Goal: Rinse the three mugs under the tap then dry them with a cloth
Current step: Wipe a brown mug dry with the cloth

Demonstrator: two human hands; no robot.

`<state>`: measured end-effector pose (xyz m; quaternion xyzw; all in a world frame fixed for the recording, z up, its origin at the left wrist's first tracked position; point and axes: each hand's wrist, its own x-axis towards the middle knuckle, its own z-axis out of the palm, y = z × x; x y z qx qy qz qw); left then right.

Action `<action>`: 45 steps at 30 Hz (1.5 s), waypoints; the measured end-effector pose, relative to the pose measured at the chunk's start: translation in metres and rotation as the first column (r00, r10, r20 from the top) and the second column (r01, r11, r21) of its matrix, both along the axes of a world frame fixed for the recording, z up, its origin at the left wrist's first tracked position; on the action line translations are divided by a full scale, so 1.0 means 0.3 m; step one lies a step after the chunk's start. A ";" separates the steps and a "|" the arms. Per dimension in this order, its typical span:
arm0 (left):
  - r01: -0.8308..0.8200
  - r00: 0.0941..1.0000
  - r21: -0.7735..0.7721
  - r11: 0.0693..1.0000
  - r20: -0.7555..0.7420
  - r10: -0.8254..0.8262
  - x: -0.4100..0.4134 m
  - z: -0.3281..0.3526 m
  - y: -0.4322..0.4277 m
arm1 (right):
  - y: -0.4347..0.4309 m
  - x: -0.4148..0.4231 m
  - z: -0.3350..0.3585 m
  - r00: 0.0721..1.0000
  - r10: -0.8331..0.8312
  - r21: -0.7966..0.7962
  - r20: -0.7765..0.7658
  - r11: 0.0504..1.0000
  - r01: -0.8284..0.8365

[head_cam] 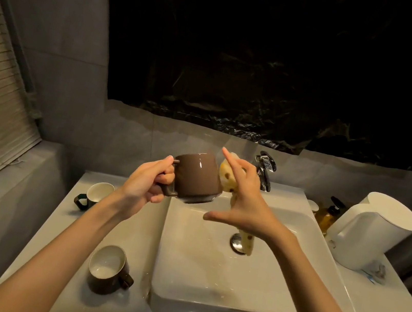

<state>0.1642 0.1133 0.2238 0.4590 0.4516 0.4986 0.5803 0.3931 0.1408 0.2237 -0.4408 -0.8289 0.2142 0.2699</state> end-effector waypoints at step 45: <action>0.187 0.483 0.589 0.786 -0.752 0.448 0.067 -0.073 0.014 | 0.010 -0.040 0.109 0.754 0.028 -0.202 -0.656 0.956 -0.211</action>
